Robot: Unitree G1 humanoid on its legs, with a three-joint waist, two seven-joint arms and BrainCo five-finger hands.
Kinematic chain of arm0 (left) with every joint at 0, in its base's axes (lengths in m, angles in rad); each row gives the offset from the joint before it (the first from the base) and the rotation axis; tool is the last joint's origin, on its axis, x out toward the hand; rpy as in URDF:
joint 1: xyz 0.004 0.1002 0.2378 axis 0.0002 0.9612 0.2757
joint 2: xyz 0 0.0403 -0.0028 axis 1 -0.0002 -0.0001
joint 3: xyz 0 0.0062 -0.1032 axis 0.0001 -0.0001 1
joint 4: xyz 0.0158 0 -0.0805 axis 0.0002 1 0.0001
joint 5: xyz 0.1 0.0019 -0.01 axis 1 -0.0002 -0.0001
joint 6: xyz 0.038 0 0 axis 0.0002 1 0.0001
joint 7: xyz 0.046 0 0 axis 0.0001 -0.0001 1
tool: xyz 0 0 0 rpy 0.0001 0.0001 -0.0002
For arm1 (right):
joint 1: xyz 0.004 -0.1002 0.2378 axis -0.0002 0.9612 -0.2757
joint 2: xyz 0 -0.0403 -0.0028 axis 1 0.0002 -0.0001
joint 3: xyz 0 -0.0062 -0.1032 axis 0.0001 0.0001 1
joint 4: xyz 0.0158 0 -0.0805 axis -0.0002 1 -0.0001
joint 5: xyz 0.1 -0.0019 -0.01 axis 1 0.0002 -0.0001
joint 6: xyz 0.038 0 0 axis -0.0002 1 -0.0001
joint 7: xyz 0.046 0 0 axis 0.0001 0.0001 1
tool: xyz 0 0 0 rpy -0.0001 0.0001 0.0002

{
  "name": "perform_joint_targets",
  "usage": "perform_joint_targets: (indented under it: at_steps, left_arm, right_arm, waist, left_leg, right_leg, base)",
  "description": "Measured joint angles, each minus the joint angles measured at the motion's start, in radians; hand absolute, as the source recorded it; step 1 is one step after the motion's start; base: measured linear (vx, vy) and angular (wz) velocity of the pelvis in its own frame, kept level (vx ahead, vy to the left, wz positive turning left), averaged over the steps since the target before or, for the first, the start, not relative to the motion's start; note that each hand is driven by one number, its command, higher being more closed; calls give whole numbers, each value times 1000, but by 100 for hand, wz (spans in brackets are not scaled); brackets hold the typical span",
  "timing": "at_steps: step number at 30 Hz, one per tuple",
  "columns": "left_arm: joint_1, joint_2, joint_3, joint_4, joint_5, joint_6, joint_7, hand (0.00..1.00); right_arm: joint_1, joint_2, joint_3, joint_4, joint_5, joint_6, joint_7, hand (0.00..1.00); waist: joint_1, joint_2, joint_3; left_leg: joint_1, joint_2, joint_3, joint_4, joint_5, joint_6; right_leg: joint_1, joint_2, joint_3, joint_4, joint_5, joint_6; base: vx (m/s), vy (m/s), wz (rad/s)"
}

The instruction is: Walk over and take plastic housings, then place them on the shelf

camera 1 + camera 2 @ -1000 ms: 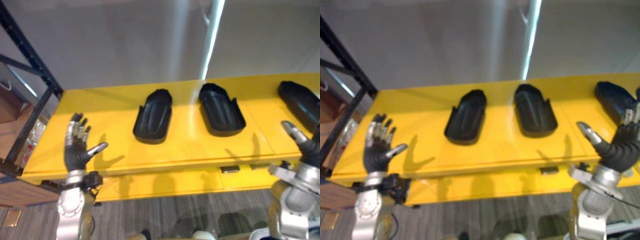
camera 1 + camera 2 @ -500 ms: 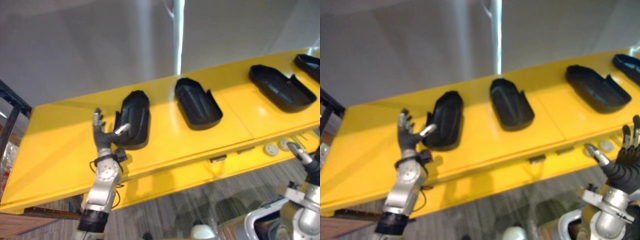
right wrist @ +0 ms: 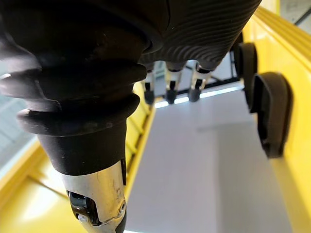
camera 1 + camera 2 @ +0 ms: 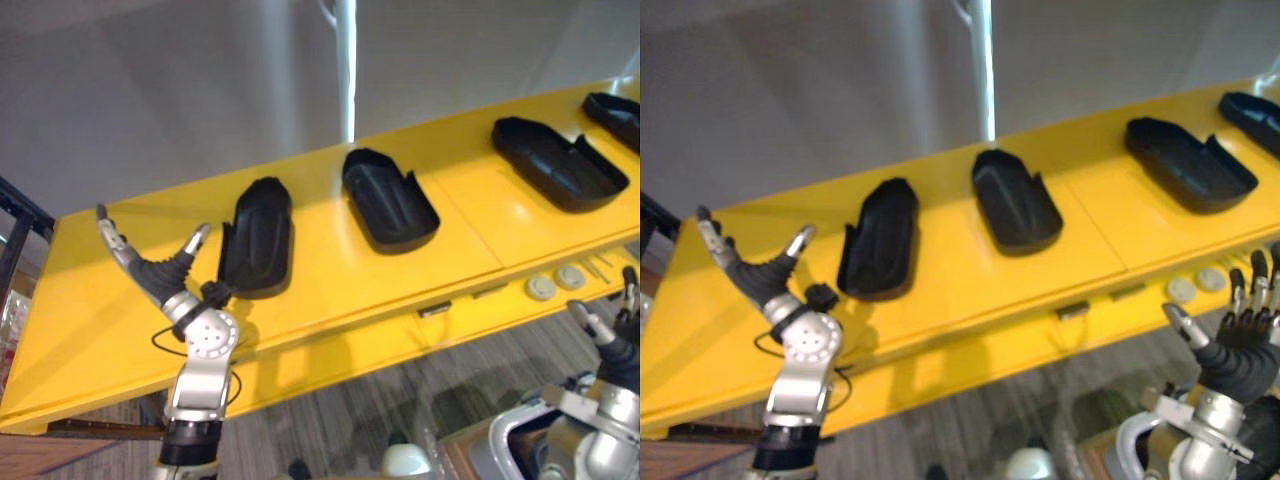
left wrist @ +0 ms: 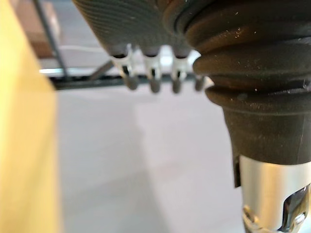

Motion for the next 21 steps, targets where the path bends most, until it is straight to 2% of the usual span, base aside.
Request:
perform_joint_targets:
  at_steps: [2, 6, 13, 21]
  left_arm:
    - [18, 2, -28, 41, -63, 59, -58, 0]
    - [30, 7, -51, 101, -132, 114, -88, 0]
    - [29, 39, -51, 129, -165, 146, -86, 0]
    - [29, 40, -67, 144, -192, 147, -96, 0]
  right_arm:
    - [-5, -4, 10, -1, 0, 8, 0, 0]
    - [-8, -7, 10, -3, 0, 40, 0, 0]
    - [-10, -27, 35, -16, 0, 47, 0, 0]
    - [-8, -28, 55, -39, 0, 51, -1, 0]
  waist:
    - [-4, 1, 0]
    - [-6, 2, 11]
    - [-11, 19, 38]
    - [-11, 22, 39]
  left_leg:
    - [3, 0, 1, -4, 0, -1]
    - [5, 0, 2, -5, 1, -1]
    - [8, 0, 4, -4, 1, 0]
    - [16, 0, 3, -6, 1, 0]
  right_leg:
    - [-2, 1, 2, 5, -5, 0]
    - [-5, 0, 6, 13, -11, 2]
    - [-6, 0, 8, 18, -13, 2]
    - [-5, 0, 7, 33, -24, 2]
  base:
    - [2, -1, -2]
    - [0, 0, 0]
    - [0, 0, 0]
    - [0, 0, 0]
